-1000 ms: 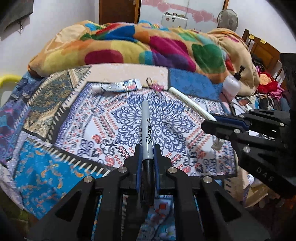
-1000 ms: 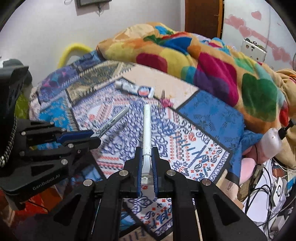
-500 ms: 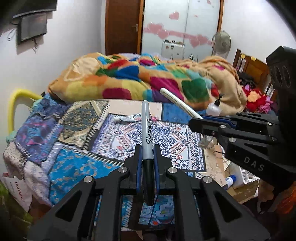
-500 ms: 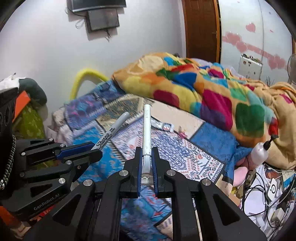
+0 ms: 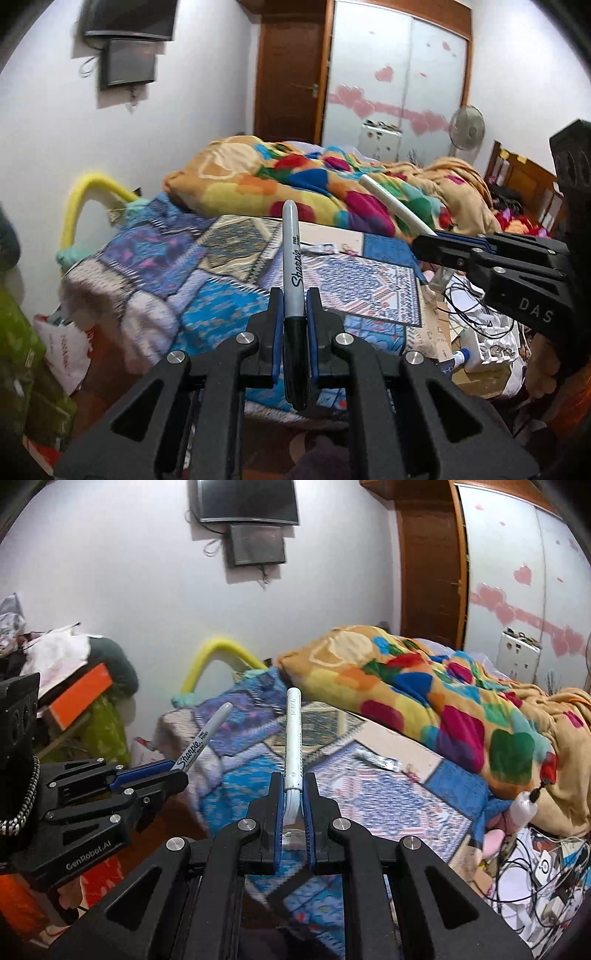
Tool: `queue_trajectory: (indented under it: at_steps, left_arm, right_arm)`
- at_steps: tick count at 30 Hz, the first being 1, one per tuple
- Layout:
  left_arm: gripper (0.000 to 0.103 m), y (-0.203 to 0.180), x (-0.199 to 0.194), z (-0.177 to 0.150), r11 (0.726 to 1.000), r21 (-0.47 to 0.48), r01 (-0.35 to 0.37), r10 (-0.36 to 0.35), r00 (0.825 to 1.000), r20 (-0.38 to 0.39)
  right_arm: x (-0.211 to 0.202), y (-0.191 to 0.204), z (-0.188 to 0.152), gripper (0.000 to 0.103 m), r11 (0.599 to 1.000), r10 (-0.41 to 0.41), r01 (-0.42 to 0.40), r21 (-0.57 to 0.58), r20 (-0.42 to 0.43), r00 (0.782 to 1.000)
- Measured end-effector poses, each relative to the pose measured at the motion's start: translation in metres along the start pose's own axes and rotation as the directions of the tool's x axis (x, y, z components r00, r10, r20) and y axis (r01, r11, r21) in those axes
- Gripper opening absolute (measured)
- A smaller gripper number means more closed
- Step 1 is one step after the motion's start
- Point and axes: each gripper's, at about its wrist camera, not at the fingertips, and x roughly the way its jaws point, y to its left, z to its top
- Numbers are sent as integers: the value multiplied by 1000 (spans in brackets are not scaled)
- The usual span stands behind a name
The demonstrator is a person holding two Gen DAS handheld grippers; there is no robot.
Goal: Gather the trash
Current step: 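Carry the marker and razor with both tools over the white bucket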
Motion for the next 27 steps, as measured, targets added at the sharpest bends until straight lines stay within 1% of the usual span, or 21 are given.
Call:
queue_trajectory:
  at_steps: [7,12,16,19,21,23,24,26,27]
  left_arm:
    - [11,57,-53,-28,993,-83,-89,91,996,18]
    - [11,105,-82,-54,975,-148,-165,168,986,3]
    - [11,137,-96,-75,959,-178,-220,221,975,-13]
    - [11,157,-101,-95,945,-201,-259,259,965,-29]
    - [11,170,-100,-108,935,-224,-273,269,962,-50]
    - [11,183,-95,-121,926,-251,-281,269,960,-82]
    - [11,192,-90,-130,920,-272,-284,263,959,-109]
    - [11,201,-84,-141,912,-291,-288,258,956,-138]
    - [11,207,-79,-151,907,-300,-296,257,953,-162]
  right_arm:
    - [6,61,-1,9,994,89,-89,-56,-8,996]
    - [21,102,-3,9,984,152,-155,-90,-36,988]
    - [36,136,-8,9,973,193,-201,-117,-75,978]
    - [48,158,-12,9,962,217,-232,-141,-115,969]
    - [56,169,-15,9,956,227,-248,-158,-141,964]
    - [68,183,-21,9,944,245,-278,-178,-186,952]
    - [74,188,-25,9,941,245,-282,-187,-201,949]
    - [87,201,-36,9,932,244,-297,-209,-244,938]
    - [93,206,-41,9,929,241,-301,-216,-263,934]
